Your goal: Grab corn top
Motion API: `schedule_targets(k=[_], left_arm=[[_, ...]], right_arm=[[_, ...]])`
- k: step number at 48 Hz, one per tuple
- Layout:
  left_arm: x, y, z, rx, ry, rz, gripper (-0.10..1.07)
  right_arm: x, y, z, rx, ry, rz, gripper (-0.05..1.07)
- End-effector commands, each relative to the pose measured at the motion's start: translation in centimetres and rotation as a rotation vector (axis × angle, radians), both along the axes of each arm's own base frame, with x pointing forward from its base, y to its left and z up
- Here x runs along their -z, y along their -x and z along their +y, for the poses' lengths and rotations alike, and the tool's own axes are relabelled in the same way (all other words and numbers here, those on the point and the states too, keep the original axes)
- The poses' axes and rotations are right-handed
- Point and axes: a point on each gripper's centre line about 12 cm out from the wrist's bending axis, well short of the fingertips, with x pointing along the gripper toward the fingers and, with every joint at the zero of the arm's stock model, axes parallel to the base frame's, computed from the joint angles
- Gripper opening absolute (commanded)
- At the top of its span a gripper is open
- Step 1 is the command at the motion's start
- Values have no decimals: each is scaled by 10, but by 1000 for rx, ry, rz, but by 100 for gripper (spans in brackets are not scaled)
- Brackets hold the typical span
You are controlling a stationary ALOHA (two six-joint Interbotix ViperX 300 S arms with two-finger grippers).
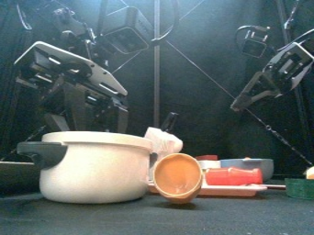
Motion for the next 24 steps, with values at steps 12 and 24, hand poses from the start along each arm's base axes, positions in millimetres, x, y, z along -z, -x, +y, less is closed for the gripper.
schedule_targets(k=[12, 24], left_arm=[[-4, -4, 1, -3, 2, -18, 86], [-10, -2, 1, -1, 5, -18, 66]], right_arm=[[-6, -3, -1, 5, -1, -20, 1], [-6, -3, -1, 4, 1, -20, 1]])
